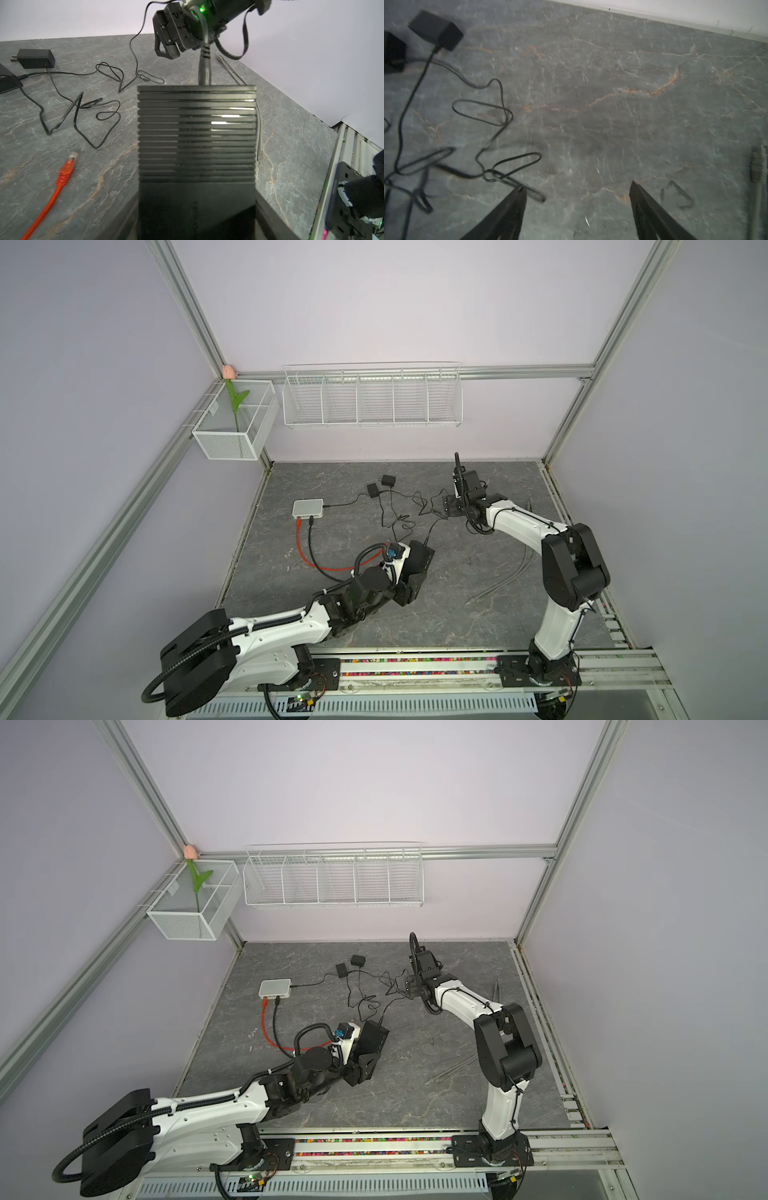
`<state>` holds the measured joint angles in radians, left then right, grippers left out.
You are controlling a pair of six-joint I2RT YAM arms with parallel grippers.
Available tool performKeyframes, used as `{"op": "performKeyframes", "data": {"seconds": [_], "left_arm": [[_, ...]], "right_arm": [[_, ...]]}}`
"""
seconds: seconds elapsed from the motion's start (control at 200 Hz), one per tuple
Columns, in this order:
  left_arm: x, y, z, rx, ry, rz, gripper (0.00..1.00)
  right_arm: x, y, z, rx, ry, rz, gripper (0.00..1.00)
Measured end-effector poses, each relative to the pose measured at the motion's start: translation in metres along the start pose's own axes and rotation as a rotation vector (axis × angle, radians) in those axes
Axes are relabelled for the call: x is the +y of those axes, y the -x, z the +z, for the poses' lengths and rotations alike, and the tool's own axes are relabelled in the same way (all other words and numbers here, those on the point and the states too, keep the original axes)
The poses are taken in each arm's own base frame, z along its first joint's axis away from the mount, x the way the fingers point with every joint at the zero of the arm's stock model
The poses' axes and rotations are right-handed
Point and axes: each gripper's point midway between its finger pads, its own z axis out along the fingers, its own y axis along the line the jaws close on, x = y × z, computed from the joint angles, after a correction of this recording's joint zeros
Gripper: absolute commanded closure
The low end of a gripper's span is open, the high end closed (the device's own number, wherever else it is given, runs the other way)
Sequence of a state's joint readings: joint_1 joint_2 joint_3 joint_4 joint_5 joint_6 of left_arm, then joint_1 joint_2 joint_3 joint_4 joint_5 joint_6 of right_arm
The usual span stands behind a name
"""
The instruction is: Insert the plug into the switch port
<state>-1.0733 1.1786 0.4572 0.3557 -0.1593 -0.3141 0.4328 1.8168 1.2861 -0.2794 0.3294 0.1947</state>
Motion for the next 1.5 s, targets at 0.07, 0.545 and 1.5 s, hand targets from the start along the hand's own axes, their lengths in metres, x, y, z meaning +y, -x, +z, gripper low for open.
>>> {"op": "performKeyframes", "data": {"seconds": [0.07,0.545,1.5], "left_arm": [[0.004,-0.002,0.008,0.022,0.008,-0.025,1.0],[0.003,-0.03,0.072,0.32,0.067,-0.047,1.0],[0.037,-0.07,0.121,0.569,0.256,-0.071,0.65]], "right_arm": [[-0.008,-0.016,-0.012,0.037,-0.017,0.009,0.12],[-0.055,-0.067,-0.126,-0.032,0.024,0.164,0.07],[-0.053,-0.097,-0.205,-0.308,0.227,0.113,0.09]]}}
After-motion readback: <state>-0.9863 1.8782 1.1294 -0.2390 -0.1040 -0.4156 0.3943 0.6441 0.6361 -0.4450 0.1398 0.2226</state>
